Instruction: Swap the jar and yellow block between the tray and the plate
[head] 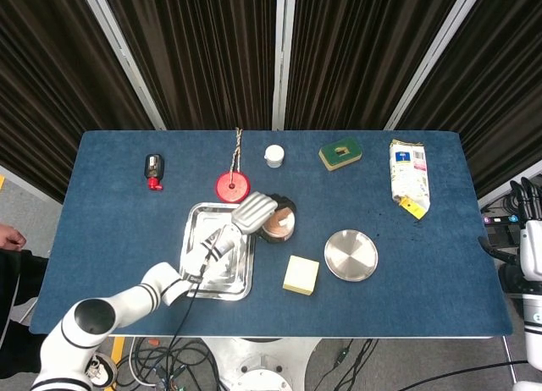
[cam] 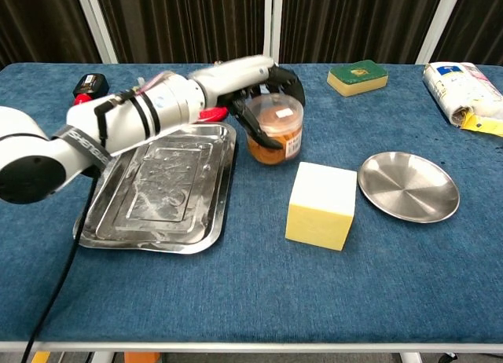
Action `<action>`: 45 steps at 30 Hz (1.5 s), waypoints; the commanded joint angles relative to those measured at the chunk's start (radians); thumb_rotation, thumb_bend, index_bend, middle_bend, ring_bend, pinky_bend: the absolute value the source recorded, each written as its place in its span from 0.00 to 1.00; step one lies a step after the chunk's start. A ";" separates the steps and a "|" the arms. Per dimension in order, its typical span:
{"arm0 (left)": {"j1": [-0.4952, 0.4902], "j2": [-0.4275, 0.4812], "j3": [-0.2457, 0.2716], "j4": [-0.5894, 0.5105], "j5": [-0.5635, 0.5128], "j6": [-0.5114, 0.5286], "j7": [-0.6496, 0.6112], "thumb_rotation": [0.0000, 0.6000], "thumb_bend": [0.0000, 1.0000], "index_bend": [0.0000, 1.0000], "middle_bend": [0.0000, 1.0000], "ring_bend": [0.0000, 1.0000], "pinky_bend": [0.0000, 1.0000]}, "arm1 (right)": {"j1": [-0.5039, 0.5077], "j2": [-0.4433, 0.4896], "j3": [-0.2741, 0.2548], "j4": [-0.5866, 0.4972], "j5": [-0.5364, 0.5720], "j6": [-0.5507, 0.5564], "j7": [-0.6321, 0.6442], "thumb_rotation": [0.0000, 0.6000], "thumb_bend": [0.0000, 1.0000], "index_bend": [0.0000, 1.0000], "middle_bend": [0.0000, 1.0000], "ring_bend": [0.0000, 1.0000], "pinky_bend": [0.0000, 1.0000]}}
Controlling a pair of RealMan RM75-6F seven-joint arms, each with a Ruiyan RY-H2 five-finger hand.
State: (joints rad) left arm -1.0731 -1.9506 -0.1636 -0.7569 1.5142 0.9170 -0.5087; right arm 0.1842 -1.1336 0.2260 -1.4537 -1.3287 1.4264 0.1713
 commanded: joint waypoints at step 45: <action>0.445 0.406 0.086 -0.568 -0.079 0.275 0.346 1.00 0.06 0.10 0.10 0.05 0.24 | 0.094 -0.050 -0.152 -0.262 -0.187 -0.129 -0.275 1.00 0.10 0.00 0.00 0.00 0.03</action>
State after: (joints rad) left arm -0.6646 -1.5989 -0.0852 -1.2726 1.4313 1.1489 -0.2056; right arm 0.2720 -1.1907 0.0871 -1.6986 -1.5041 1.3137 -0.1001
